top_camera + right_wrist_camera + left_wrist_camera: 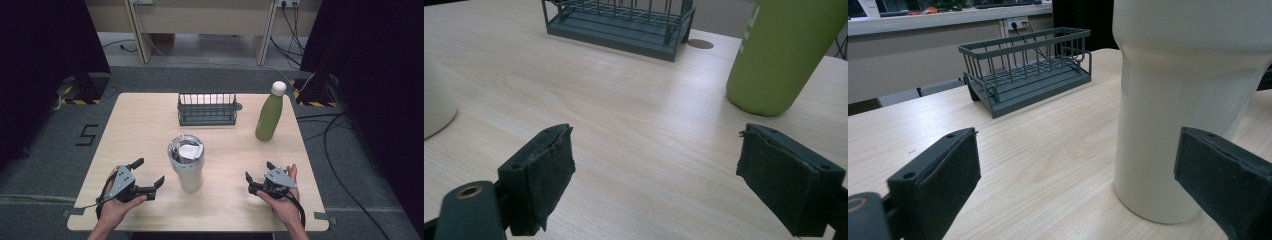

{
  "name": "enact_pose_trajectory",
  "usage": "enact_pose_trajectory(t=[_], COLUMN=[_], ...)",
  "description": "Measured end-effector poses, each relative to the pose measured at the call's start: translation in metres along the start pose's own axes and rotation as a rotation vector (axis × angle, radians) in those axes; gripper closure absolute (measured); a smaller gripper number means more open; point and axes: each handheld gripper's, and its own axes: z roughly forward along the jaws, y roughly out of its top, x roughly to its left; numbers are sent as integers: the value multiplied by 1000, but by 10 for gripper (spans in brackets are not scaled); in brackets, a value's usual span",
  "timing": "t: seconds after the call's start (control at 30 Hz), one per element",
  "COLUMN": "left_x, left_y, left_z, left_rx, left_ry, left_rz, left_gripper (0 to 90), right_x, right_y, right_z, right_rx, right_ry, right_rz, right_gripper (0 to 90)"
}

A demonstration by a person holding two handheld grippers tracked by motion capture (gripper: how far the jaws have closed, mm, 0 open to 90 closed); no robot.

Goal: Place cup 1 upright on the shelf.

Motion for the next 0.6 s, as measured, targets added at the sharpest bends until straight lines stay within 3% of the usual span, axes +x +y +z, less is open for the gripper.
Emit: enact_pose_trajectory(t=[0.33, 0.6], left_x=[-9, -24], left_y=[3, 4], left_z=[6, 25], left_rx=[-7, 2], left_ry=[-14, -97], left_rz=[8, 29], left_gripper=[0, 0], right_x=[-3, -2], right_y=[1, 3], right_z=[-2, -1], right_rx=[-12, -11], right_ry=[-17, -18], right_rz=[17, 28], right_gripper=[137, 142])
